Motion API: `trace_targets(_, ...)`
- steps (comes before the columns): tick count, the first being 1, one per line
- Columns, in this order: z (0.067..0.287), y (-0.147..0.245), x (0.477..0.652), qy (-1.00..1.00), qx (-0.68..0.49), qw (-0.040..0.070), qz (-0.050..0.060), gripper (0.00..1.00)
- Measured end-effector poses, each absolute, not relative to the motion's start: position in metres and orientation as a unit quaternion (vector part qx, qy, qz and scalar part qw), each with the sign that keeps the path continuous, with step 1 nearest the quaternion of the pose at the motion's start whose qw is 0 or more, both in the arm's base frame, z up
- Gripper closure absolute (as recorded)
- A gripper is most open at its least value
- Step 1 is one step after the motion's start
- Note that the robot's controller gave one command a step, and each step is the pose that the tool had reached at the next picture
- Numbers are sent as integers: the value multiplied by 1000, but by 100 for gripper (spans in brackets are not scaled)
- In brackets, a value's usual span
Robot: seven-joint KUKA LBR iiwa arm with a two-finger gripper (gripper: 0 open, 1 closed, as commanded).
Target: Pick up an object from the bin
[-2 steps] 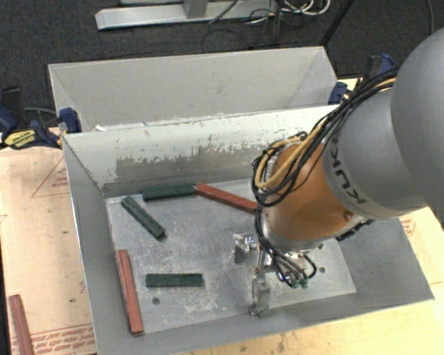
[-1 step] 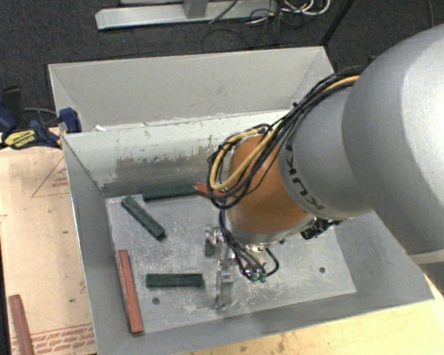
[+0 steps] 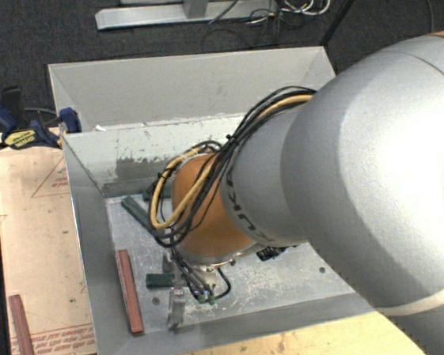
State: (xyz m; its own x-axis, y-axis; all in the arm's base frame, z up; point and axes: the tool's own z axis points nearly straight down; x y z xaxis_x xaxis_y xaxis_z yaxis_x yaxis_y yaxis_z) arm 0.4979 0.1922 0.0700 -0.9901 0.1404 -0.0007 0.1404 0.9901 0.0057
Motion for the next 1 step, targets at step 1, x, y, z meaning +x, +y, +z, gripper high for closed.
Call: trace_targets(1, 70, 187, 500, 997, 74, 1, 1, 100)
